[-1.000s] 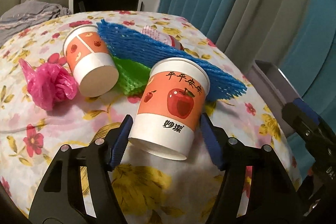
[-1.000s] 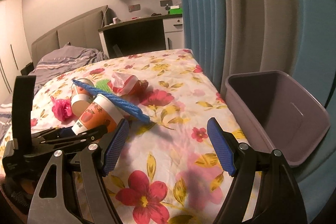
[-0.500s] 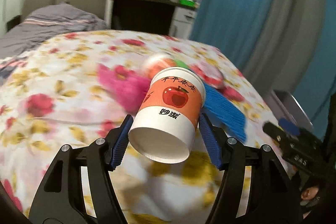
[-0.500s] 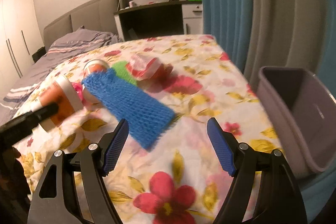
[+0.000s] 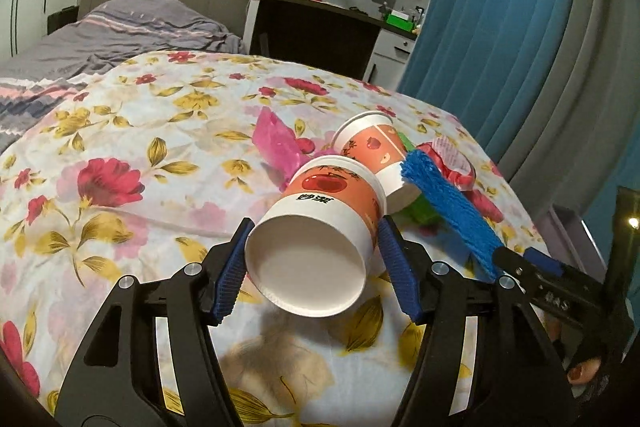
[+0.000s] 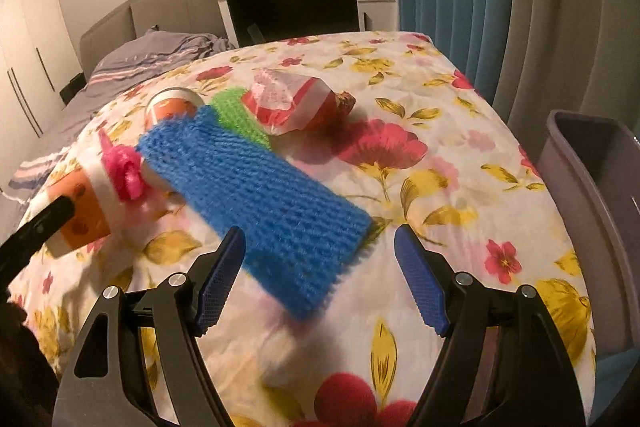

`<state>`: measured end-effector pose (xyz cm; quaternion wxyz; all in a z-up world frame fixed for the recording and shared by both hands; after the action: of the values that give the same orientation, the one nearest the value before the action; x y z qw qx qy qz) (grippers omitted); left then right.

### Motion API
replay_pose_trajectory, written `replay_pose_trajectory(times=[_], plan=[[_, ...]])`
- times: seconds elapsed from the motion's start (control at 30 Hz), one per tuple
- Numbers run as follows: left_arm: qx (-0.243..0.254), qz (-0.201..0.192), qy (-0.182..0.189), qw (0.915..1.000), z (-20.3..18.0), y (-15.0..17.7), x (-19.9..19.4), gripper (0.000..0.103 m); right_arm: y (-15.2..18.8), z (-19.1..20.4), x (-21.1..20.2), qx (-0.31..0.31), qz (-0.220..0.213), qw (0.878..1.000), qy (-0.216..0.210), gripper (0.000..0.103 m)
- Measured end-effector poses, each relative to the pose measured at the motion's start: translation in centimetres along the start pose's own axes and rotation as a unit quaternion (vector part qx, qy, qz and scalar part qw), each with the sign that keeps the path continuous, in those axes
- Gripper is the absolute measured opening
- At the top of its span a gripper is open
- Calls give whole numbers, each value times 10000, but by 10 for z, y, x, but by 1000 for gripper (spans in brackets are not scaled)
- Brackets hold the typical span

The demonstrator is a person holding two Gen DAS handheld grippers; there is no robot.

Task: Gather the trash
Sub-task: 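Grasp the orange apple-print cup with the left tool while the right tool grasps the blue mesh scrubber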

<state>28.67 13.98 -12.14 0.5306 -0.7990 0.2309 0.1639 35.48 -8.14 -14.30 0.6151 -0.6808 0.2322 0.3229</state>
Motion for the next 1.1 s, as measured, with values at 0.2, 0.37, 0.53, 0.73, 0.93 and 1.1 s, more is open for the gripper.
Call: replay_pose_trajectory(times=[0.2,0.37,0.53,0.73,0.93,1.1], plan=[[-36,125,129,9998,-2,6,5,61,1,8,13,-135,264,9996,-41,69],[-168,222,269,9993,-2,11,7,61,7,9,19,-119,470,9987,-139,59],[-254,286,395,9985,-5,14,7,60,8,9,18,-173,452,9987,-130,33],[-249,331,445,9981,-12,17,3,60,9,9,10,-286,330,9990,-104,13],[-187,334,480,9981,-21,20,-5,60,6,0,-9,-285,-57,9996,-43,9],[-147,326,530,9980,-29,21,-12,60,2,-17,-34,-121,-344,9993,-36,9]])
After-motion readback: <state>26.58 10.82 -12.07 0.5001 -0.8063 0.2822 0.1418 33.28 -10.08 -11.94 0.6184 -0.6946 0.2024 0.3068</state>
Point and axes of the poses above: each gripper's, at about its wrist camera, not at the fingertips, and x roughly the way its jaws point, z to its left, y to its underside, the point moved 10 cm from there along x, roughly the way its jaws point, and after that the axes turned 14 degrees about y, right-handed, at the moved point
